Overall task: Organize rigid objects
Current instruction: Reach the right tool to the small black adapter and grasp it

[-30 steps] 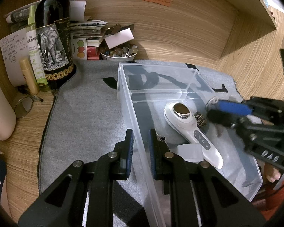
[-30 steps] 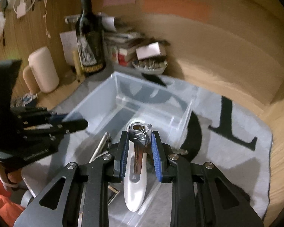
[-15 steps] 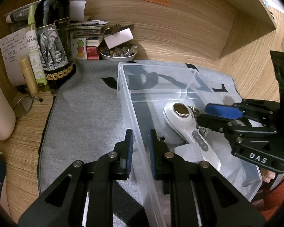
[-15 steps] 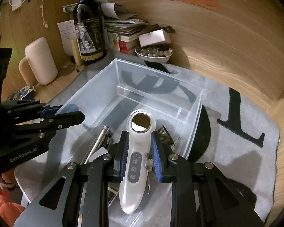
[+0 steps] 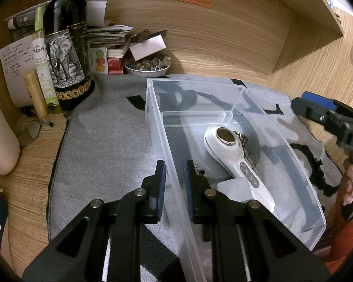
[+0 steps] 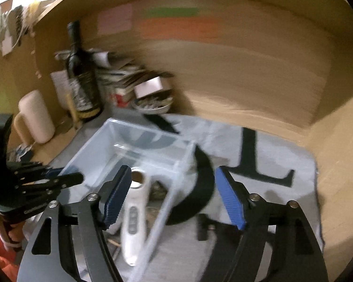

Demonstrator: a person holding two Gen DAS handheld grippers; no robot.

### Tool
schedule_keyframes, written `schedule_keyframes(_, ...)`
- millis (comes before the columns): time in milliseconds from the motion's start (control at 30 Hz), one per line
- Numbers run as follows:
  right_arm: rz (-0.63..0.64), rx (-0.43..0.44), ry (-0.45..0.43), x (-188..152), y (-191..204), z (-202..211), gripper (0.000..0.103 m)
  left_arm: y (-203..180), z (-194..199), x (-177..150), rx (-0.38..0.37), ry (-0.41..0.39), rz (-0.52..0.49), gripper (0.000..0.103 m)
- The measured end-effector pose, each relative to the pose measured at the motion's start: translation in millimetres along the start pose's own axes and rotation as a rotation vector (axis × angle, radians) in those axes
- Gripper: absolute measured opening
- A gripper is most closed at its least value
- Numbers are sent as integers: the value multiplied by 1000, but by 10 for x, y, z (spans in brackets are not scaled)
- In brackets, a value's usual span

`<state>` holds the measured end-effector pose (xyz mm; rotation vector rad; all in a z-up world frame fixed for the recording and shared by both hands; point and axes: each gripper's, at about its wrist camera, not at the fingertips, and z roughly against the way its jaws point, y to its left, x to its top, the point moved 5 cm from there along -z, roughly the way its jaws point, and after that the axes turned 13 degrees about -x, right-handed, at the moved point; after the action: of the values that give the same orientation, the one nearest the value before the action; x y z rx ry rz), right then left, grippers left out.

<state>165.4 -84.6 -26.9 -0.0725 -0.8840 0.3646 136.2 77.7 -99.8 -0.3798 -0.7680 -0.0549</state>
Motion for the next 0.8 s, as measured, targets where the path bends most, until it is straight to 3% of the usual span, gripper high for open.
schedule_keyframes(433, -106, -118, 127, -312, -569, -328, 70, 1, 0, 1, 0, 1, -1, 15)
schedule_keyframes(800, -87, -48, 280, -716, -447, -681, 69, -2, 0, 0, 0, 1, -1, 15)
